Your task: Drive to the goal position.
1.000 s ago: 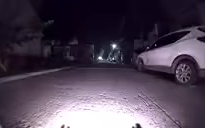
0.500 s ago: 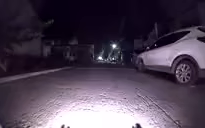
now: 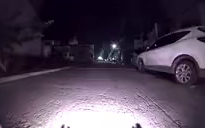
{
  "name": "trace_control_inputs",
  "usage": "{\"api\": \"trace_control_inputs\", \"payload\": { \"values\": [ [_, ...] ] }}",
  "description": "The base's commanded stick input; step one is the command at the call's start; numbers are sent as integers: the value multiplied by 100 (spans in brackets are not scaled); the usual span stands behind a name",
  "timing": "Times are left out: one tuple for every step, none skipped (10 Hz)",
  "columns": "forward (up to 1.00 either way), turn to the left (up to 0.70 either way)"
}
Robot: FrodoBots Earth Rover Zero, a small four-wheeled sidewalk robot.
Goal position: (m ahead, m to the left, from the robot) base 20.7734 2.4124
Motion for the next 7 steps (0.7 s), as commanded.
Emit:
{"api": "trace_control_inputs", "payload": {
  "values": [
    [85, -34],
    [85, -34],
    [85, -34],
    [85, -20],
    [85, -1],
    [85, 0],
    [85, 0]
  ]
}}
